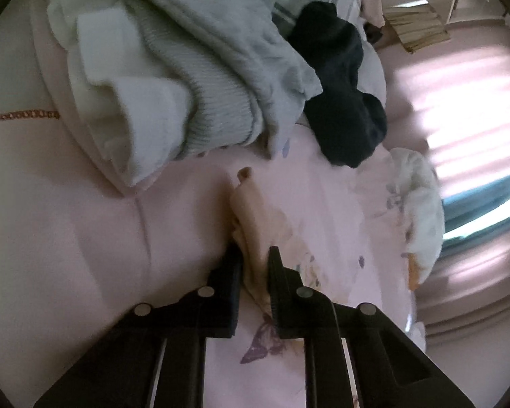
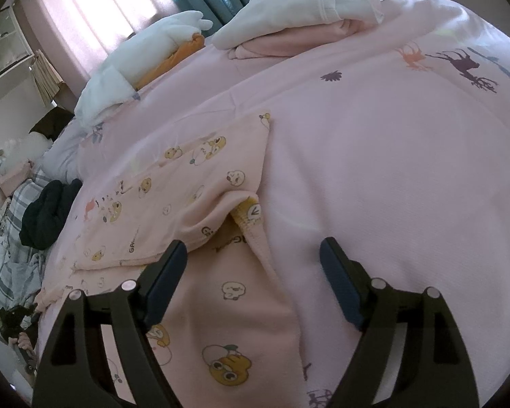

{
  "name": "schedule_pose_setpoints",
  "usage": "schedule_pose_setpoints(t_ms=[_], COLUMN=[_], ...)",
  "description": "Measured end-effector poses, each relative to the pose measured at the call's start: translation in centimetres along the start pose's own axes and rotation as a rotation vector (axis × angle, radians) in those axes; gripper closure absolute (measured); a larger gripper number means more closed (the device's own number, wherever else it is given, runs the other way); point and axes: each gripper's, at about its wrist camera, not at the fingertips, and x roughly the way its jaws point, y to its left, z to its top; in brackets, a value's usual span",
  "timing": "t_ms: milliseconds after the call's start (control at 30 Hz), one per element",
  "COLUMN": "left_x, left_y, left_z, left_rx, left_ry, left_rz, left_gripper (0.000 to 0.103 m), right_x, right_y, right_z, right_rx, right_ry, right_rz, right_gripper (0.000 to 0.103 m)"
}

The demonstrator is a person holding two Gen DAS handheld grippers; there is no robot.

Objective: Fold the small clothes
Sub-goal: 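Lift the held sleeve with the left gripper and carry it over the garment body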

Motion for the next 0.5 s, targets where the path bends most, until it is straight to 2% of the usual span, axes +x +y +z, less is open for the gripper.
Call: schedule_pose_setpoints(t_ms=[67, 133, 233, 300, 333, 367, 400, 500], left_x=[-0.3, -0.7, -1.6, -2.1, -2.2, -2.3, -2.4, -2.6], left_y=[-1.6, -2.9, -4.6, -5.4, -6.1, -6.9, -7.7, -10.6], left_z=[-0.2, -0.4, -0.4, -0.5, -0.6, -0.8, -1.0, -2.2], left_rx=[0.053, 0.106, 0.135, 0.136, 0.142, 0.157, 0.179, 0.268], left_ry=[-0.017, -0.031, -0.036, -0.036, -0.033, -0.034, -0.035, -0.043], left_rz=[0.045, 0.070, 0.043, 0.029, 0.044, 0.068, 0.061, 0.032], left_gripper=[0.090, 0.090, 0.090, 0.090, 0.090, 0.090, 0.090, 0.090], right_x=[-0.3, -0.9, -1.5, -1.6, -1.7, -1.8, -1.8, -1.9], right_y=[-0.3, -0.6, -1.0, -1.4, -1.6, -1.6, -1.6, -1.8], right_z=[0.1, 0.3, 0.5, 0.5, 0.6, 0.6, 0.6, 0.9], right_rx=[0.008, -0.001, -0.040, -0.041, -0.042, -0.048, -0.059, -0.063], right_ry=[0.001, 0.001, -0.006, -0.005, -0.007, -0.009, -0.012, -0.018], right_rz=[0.017, 0.003, -0.060, -0.081, -0.089, -0.101, -0.118, -0.151], right_gripper=[0.024, 0.031, 0.043, 0.060, 0.064, 0.072, 0.076, 0.074])
